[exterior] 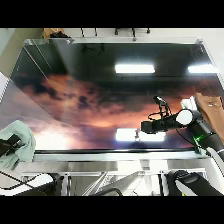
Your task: Fold the shirts.
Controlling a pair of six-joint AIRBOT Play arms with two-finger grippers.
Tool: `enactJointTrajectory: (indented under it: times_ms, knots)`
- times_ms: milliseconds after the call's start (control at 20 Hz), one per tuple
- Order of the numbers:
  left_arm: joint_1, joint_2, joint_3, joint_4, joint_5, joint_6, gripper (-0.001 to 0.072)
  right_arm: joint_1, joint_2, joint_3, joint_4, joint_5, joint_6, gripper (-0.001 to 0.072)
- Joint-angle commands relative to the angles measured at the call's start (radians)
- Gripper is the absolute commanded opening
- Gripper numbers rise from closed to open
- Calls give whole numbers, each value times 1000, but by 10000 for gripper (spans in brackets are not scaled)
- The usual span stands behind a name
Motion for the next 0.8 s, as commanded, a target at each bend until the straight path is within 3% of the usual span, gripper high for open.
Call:
enactJointTrajectory:
  times_ms: [0, 200, 450, 600, 750]
  knots:
    - [-117, -32, 90, -64, -31, 10, 17, 1, 0, 0, 3, 0, 0, 21]
    - [-315, 11, 325, -169, -175, 8, 17, 1, 0, 0, 6, -1, 0, 21]
    - [-660, 129, 492, -419, -167, 8, 17, 0, -2, 0, -10, -10, -43, 30]
    - [-916, 139, 494, -414, -163, -22, 17, 0, -16, -1, -27, -8, -44, 30]
    - [-1131, 138, 401, -405, -78, -64, 17, 1, -19, -1, -25, -8, -45, 28]
